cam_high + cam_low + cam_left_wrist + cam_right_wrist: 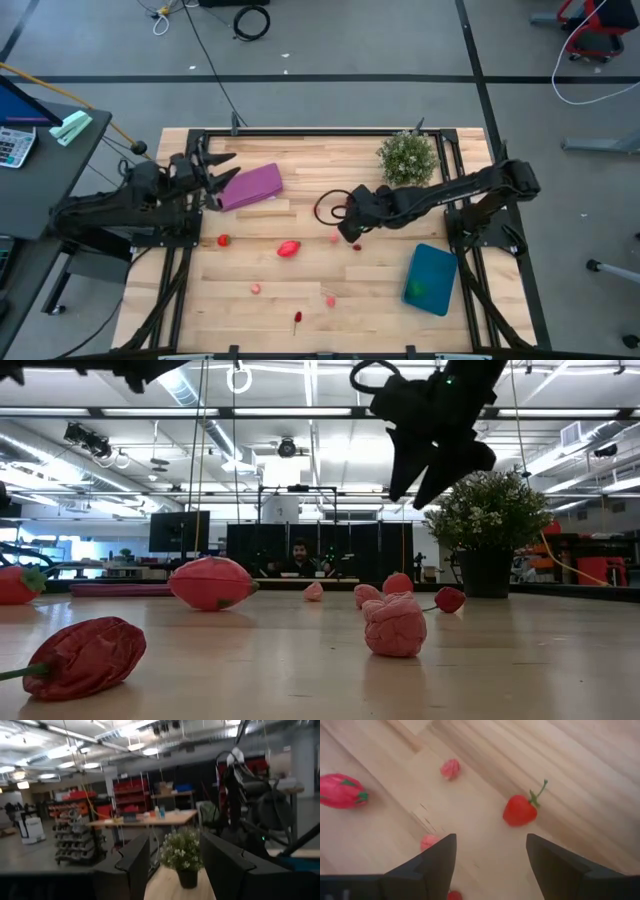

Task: Pick and placing Produce into tupperware
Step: Put the red dragon fruit into the blue bin

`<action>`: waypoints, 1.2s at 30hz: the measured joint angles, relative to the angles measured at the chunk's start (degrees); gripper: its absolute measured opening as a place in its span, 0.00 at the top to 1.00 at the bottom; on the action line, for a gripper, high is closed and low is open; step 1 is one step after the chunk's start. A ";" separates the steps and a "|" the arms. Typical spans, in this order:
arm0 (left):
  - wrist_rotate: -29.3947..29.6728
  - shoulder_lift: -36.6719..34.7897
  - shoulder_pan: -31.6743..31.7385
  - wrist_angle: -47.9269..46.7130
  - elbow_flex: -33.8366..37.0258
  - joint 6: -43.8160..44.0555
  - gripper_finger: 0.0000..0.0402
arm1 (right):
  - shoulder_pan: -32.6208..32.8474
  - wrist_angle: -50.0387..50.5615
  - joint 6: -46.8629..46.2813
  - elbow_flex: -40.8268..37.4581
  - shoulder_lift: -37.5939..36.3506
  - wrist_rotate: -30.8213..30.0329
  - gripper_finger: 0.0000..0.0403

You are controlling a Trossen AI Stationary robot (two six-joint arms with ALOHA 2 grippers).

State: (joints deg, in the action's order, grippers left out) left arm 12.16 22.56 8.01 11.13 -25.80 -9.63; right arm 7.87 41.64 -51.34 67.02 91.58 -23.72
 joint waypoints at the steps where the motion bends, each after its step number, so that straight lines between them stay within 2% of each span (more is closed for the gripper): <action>1: 0.00 1.53 0.02 -1.37 -1.73 0.01 0.56 | -0.06 -0.59 1.09 0.00 -0.23 -0.03 0.38; 4: 0.23 6.39 0.05 -8.51 -8.39 0.85 0.56 | -0.31 -2.97 6.00 0.00 -0.31 -0.01 0.38; 10: 0.71 15.55 0.57 -30.94 -22.45 10.67 0.55 | -0.32 -6.86 13.97 0.00 0.15 0.30 0.38; 15: 0.70 22.53 0.57 -44.93 -30.42 12.00 0.55 | -0.31 -7.51 12.39 0.00 0.13 0.30 0.38; 19: 0.28 27.35 -0.10 -48.54 -31.45 15.74 0.56 | -0.24 -7.61 10.99 0.00 0.13 0.32 0.38; 26: -5.17 36.01 -4.57 -52.01 -31.48 23.73 0.56 | -0.21 -7.53 11.02 0.00 0.13 0.33 0.38; 32: -6.91 43.38 -10.19 -51.62 -31.48 21.45 0.56 | -0.33 -7.42 14.20 0.00 0.13 0.11 0.38; 36: -6.93 49.38 -13.86 -49.78 -31.48 22.88 0.54 | -0.19 -7.42 12.94 0.00 0.13 0.09 0.38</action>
State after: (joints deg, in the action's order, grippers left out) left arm 5.24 71.95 -5.85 -38.65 -57.28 13.25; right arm 7.68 34.22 -38.40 67.02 91.70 -23.64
